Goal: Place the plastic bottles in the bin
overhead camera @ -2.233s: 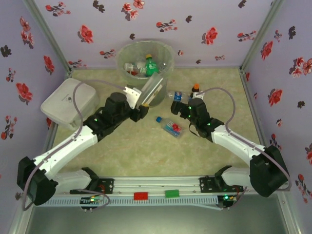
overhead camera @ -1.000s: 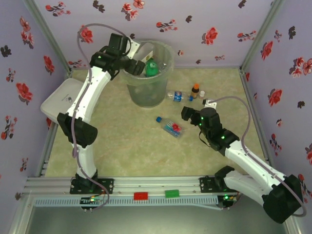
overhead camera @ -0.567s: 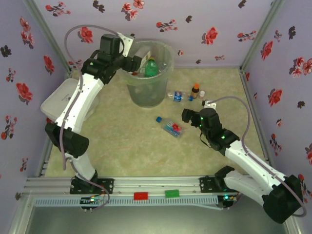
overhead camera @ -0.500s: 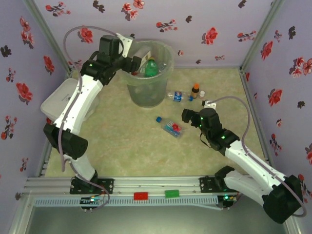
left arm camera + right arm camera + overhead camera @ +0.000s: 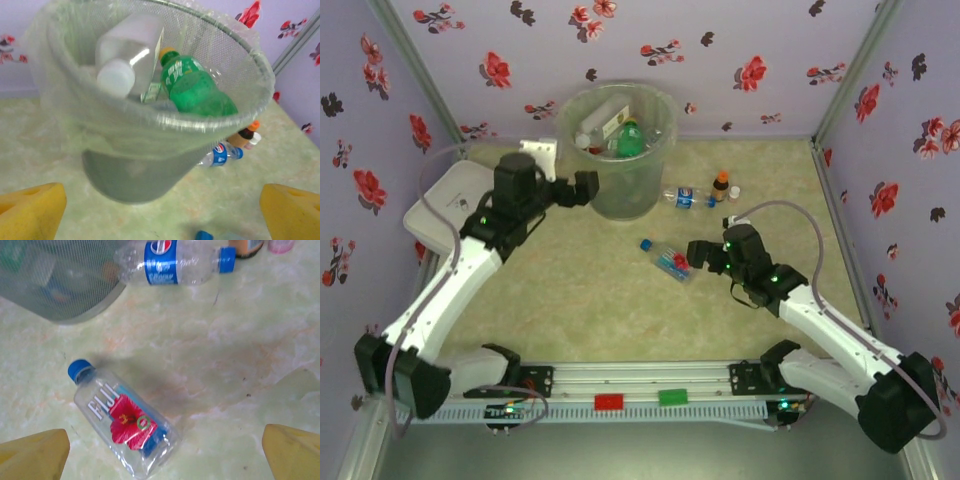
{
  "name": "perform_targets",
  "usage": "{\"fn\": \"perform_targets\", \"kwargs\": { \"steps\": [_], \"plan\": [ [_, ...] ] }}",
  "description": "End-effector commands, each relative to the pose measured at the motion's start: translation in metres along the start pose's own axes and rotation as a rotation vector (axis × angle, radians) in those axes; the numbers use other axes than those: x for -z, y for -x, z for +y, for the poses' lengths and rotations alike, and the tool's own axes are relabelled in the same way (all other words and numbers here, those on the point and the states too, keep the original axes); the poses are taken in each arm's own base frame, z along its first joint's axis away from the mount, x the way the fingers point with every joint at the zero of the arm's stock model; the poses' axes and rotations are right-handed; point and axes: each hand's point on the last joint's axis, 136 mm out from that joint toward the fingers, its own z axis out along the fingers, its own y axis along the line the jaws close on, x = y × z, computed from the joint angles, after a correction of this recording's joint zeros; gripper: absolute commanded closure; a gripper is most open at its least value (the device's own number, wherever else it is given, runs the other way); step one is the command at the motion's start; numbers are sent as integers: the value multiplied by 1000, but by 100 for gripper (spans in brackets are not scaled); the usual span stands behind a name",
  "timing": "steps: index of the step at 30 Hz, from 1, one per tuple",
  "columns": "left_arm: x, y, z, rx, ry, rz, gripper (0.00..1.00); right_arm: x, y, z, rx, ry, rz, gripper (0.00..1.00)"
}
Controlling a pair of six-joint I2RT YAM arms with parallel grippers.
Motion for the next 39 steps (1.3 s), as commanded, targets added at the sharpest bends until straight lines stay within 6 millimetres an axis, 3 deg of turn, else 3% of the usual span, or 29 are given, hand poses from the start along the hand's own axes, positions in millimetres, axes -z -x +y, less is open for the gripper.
{"fn": "perform_targets", "kwargs": {
  "steps": [1,9,15,25,39],
  "plan": [
    [14,-7,2,172,-49,-111,0,1,-5,11,43,41,55,0],
    [14,-98,38,382,10,-63,0,-19,-14,27,110,81,138,0],
    [2,-142,62,547,59,-71,0,-37,-18,40,182,84,200,0],
    [-8,-152,66,533,85,-34,0,-69,-24,47,397,9,328,0],
    [-3,-158,71,516,107,-26,0,-105,-60,45,564,-65,517,2]
  ]
}}
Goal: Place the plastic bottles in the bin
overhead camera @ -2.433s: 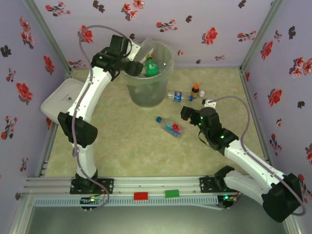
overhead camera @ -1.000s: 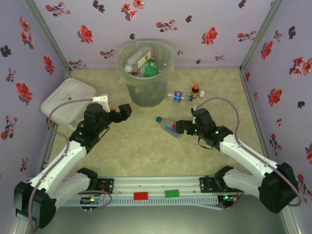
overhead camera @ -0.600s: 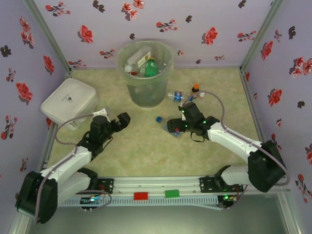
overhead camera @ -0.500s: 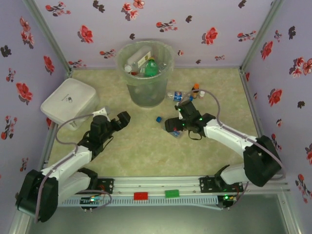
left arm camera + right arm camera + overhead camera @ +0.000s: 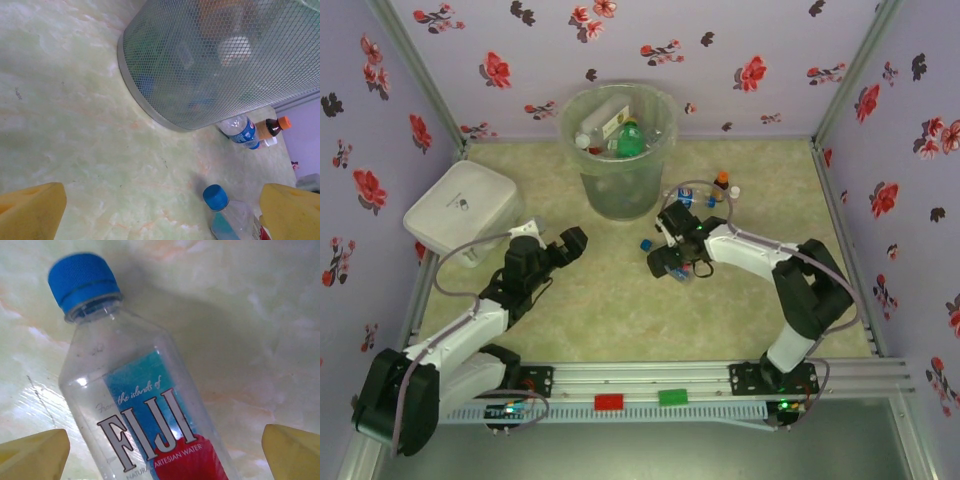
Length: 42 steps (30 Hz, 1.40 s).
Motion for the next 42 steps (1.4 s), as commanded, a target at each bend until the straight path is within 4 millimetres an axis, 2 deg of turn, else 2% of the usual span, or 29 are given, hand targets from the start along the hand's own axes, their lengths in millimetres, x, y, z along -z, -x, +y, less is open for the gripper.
{"fn": "perform_targets", "kwargs": {
  "steps": [1,8,15,19,23,28,31,37,42],
  "plan": [
    [2,8,2,-5,12,-37,0,-3,-4,-1,63,-49,39,4],
    [0,7,4,-6,16,-36,0,-16,-13,-2,83,-75,85,21],
    [-1,5,6,-7,23,-31,0,-17,-12,-1,79,-67,79,41],
    [-1,5,8,-10,28,-34,0,-11,-8,4,72,-41,55,50],
    [-2,7,9,-22,41,-40,0,5,-2,5,39,-24,-19,53],
    [-3,16,8,-33,47,-56,0,43,15,5,-12,-4,-163,55],
    [-2,22,7,-39,49,-70,0,74,29,0,-45,-7,-268,56],
    [-1,27,10,-31,56,-82,0,151,65,-9,-108,-18,-497,56],
    [-1,24,13,-21,61,-77,0,217,101,-8,-121,6,-700,56]
  ]
}}
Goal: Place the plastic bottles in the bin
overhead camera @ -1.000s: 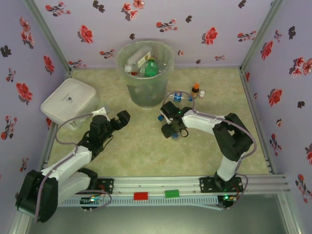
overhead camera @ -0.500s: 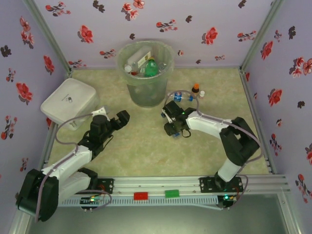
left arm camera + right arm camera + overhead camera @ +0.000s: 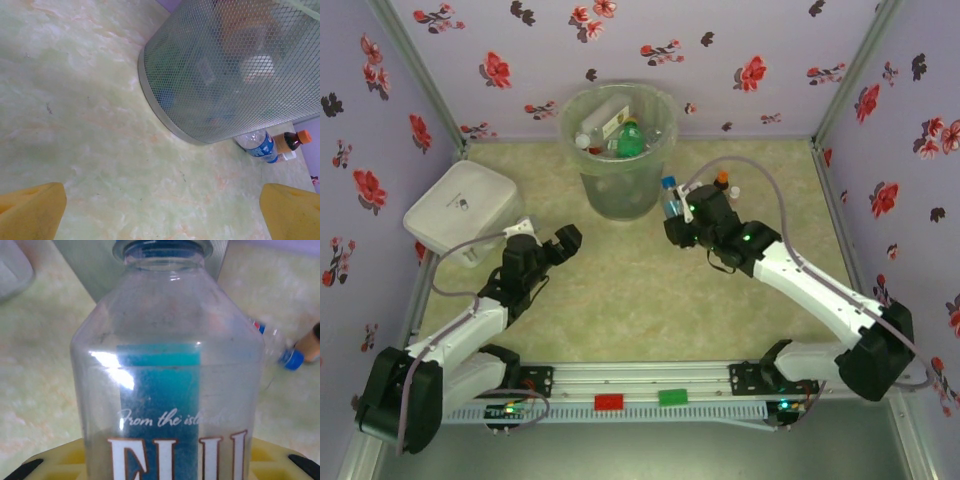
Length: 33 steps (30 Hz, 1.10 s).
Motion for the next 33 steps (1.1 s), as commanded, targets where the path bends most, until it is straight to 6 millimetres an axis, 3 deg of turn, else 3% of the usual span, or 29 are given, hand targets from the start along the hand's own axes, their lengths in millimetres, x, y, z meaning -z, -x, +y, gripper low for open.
{"fn": "perform_targets", "kwargs": {
  "steps": [1,8,13,17,21,28,31,33],
  "plan": [
    [1,12,-3,-8,2,-38,0,30,58,0,-38,-2,-187,56],
    [7,13,0,-26,10,-41,0,54,134,17,15,48,-373,56],
    [15,14,4,-27,17,-49,0,37,178,36,75,78,-416,55],
    [21,13,8,-41,27,-43,0,7,200,45,86,90,-421,55],
    [29,10,11,-58,37,-36,0,-26,212,50,88,94,-400,55],
    [35,6,19,-60,53,-36,0,-77,221,38,40,82,-338,53],
    [35,6,21,-62,59,-38,0,-90,218,36,18,79,-310,44],
    [34,5,22,-62,64,-37,0,-91,219,37,11,87,-315,31]
  ]
}}
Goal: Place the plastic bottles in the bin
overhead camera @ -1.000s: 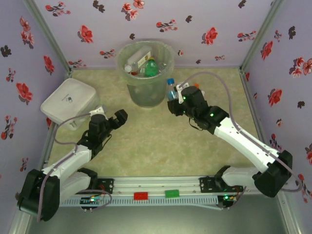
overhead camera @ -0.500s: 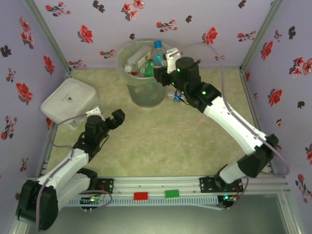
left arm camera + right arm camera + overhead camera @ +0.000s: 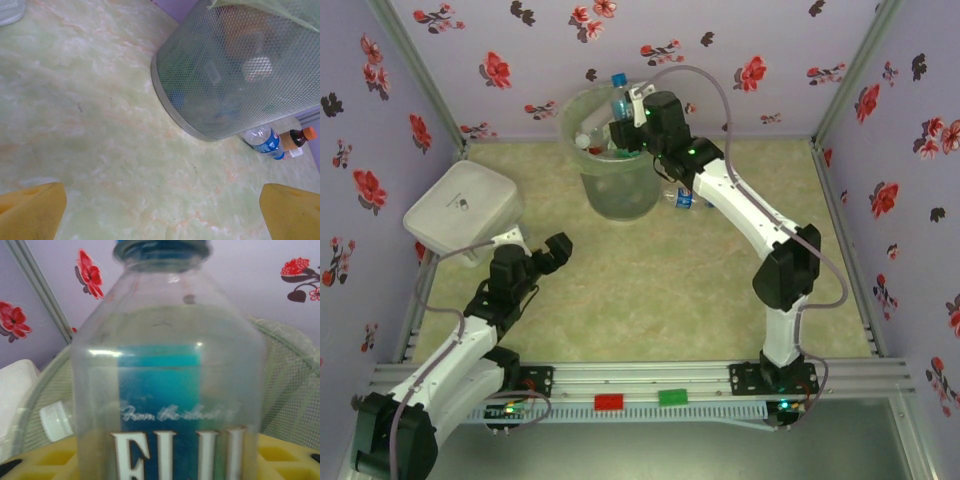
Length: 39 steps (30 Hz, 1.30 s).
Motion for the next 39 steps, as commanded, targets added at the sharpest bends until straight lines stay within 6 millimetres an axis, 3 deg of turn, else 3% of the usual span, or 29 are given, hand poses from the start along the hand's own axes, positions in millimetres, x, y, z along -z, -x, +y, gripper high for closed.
{"fn": "perform_targets", "kwargs": {
  "steps": [1,5,12,17,22,27,30,33,39],
  "plan": [
    [1,0,10,-23,38,-11,0,7,16,3,-30,14,-31,21],
    [0,2,11,-24,45,-17,0,18,34,-6,-31,-36,-84,1],
    [-4,6,9,-26,43,-23,0,53,56,-16,20,-91,-143,0],
    [-6,7,8,-26,43,-25,0,76,50,-36,66,-168,-133,0],
    [-6,11,7,-31,47,-28,0,94,12,-63,104,-230,-38,1],
    [-6,18,5,-22,43,-47,0,109,-58,-95,91,-257,123,0],
    [-8,25,1,-20,38,-63,0,115,-95,-103,57,-203,212,0],
    [-10,33,-4,-21,34,-70,0,113,-129,-110,45,-164,309,0],
    [-19,45,-18,-6,9,-65,0,88,-169,-123,111,-102,453,3]
  ]
}}
